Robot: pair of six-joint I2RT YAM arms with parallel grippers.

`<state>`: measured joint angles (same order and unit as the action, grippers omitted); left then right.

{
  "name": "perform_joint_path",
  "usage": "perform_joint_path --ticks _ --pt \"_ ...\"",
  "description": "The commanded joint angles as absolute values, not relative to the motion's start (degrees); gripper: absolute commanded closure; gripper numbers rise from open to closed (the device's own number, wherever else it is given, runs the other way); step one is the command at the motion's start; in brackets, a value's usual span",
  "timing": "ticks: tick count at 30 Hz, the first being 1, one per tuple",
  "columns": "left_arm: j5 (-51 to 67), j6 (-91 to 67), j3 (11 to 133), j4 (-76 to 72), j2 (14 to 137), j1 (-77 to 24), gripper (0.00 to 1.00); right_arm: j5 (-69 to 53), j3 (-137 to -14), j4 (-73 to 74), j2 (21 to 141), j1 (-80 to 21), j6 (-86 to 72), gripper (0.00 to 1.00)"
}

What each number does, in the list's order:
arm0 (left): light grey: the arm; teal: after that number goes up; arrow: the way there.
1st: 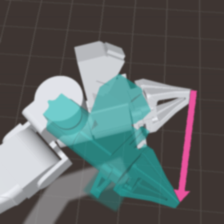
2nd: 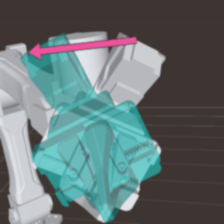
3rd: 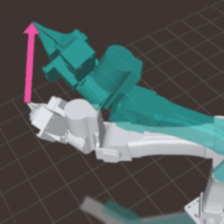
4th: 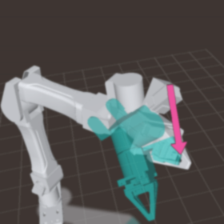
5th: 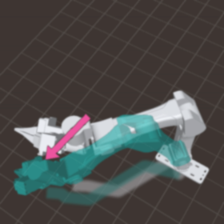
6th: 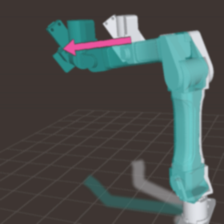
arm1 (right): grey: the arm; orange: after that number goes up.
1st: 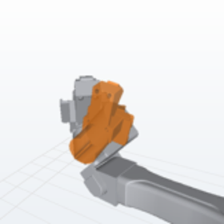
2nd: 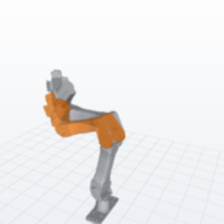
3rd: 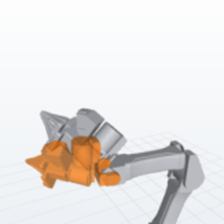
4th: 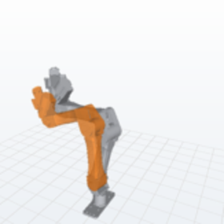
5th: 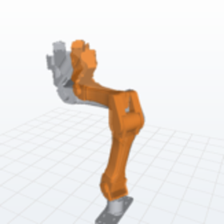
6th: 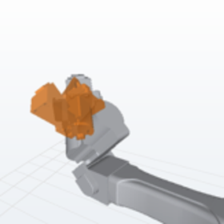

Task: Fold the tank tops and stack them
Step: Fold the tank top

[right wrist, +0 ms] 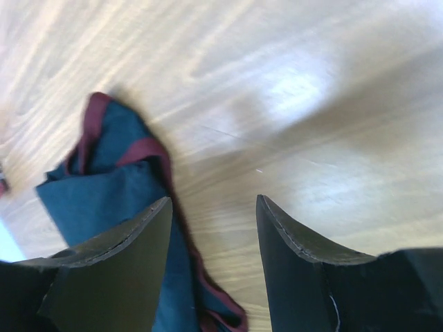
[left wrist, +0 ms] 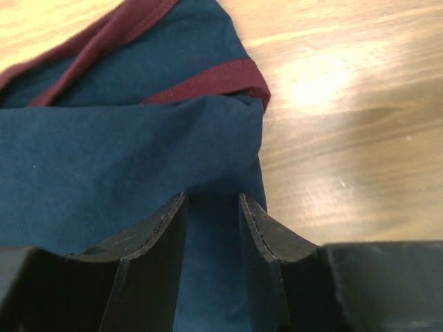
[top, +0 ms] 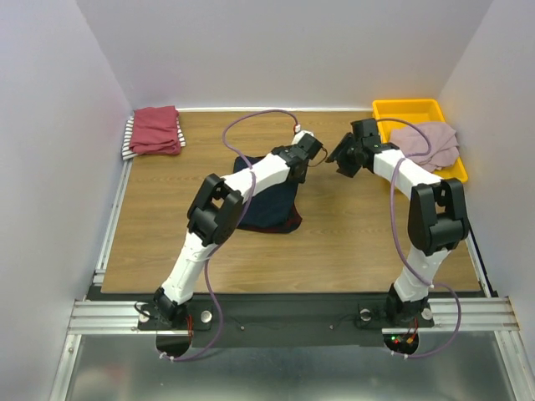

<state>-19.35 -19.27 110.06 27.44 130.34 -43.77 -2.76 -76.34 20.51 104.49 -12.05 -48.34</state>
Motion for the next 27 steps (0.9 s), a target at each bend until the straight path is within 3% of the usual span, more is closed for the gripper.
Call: perform_joint_path --ticks 1,7,14,18,27 --pt "-29.9 -16.7 116.5 29.6 130.5 -45.0 0.53 -2.7 -80.2 19.3 106.6 -11.8 -46.5 0.43" --pt "-35.1 -16.3 117.7 29.3 132.7 -46.3 0.52 -3.3 -81.5 19.2 108.7 -11.7 -45.5 0.43" --pt "-33.3 -15.3 116.2 24.3 133.3 -46.5 0.5 -2.4 -81.8 18.9 108.8 -11.7 -45.2 0.43" --pt "-31.3 -14.9 113.3 19.2 132.6 -46.5 0.39 -1.5 -81.7 19.0 108.1 -11.6 -44.8 0.43" --pt "-31.1 -16.0 115.3 19.2 136.0 -46.4 0.4 -1.8 -81.5 19.0 107.8 -10.7 -44.5 0.43"
